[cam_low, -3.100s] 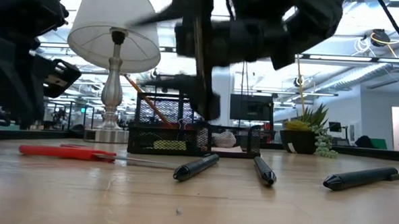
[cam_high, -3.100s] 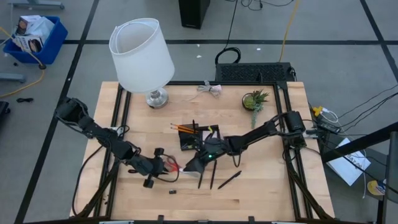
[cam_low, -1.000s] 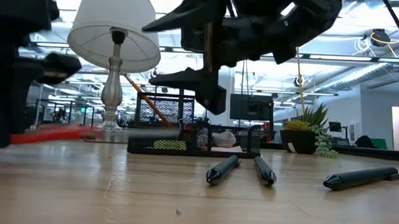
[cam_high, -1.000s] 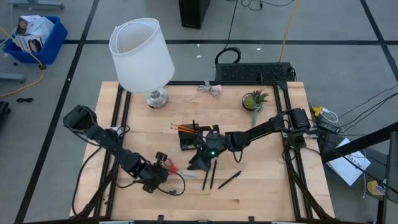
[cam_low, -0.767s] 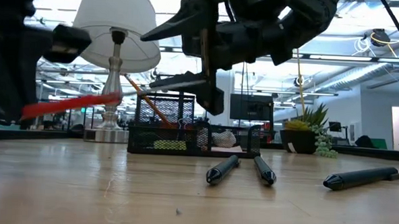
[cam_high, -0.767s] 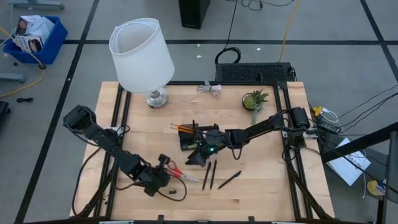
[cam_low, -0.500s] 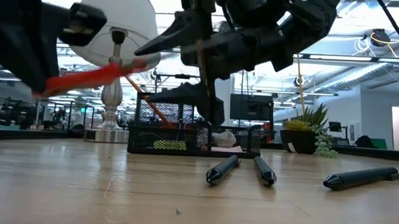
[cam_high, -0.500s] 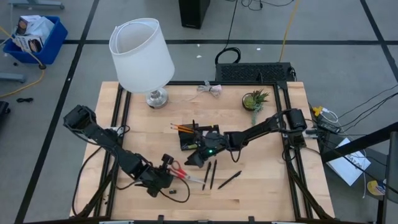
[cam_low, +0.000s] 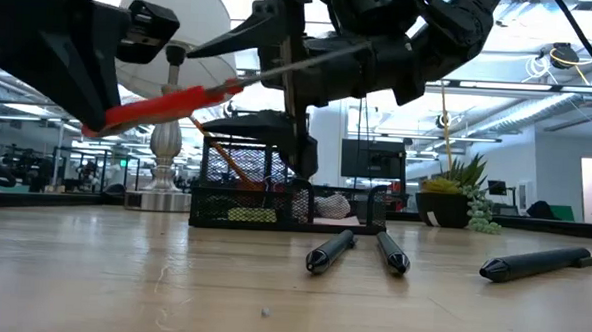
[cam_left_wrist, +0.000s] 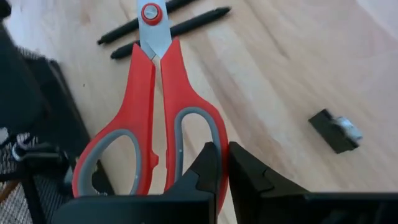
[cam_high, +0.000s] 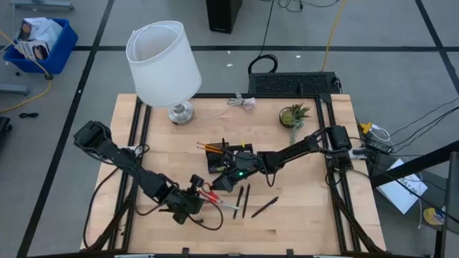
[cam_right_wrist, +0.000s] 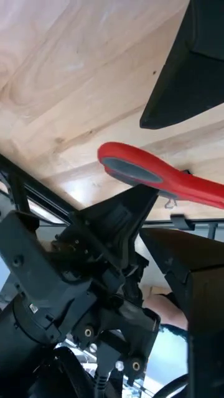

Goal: Pick and place office supplies into organizer
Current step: Put the red scissors into the black desk organizer

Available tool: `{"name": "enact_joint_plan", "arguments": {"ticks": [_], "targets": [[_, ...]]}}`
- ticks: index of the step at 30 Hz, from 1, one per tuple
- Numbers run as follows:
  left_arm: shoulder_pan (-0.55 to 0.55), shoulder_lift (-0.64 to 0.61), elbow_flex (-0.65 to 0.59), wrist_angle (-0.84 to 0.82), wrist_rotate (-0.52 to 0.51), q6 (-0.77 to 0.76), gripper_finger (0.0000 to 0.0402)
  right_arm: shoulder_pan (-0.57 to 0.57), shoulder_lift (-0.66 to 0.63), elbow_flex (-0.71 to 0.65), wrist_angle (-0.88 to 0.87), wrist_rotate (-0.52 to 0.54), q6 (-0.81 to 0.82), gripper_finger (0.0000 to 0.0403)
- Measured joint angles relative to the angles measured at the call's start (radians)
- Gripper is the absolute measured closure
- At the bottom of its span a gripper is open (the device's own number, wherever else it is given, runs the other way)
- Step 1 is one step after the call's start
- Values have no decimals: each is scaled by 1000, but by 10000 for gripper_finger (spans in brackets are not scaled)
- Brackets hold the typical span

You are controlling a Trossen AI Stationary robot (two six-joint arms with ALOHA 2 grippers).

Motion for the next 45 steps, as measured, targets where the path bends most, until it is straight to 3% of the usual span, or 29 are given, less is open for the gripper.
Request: {"name": "enact_joint_plan", "arguments": {"ticks": [8, 17, 23, 32, 37, 45], "targets": [[23, 0, 0, 25, -6, 41, 370, -7, 0, 7, -2, -26, -3, 138], [62, 0, 0, 26, -7, 85, 381, -8, 0, 7, -2, -35, -9, 149], [86, -1, 0, 32, 6, 78, 364, -9, 0, 7, -25, -49, -9, 211], [85, -1, 0, 59, 2, 88, 375, -15, 0, 7, -23, -53, -62, 375], [85, -1, 0, 76, 6, 64, 352, -14, 0, 7, -20, -51, -79, 373], [61, -2, 2, 86, -9, -167, 347, -15, -5, 7, -24, -46, -151, 376]]}}
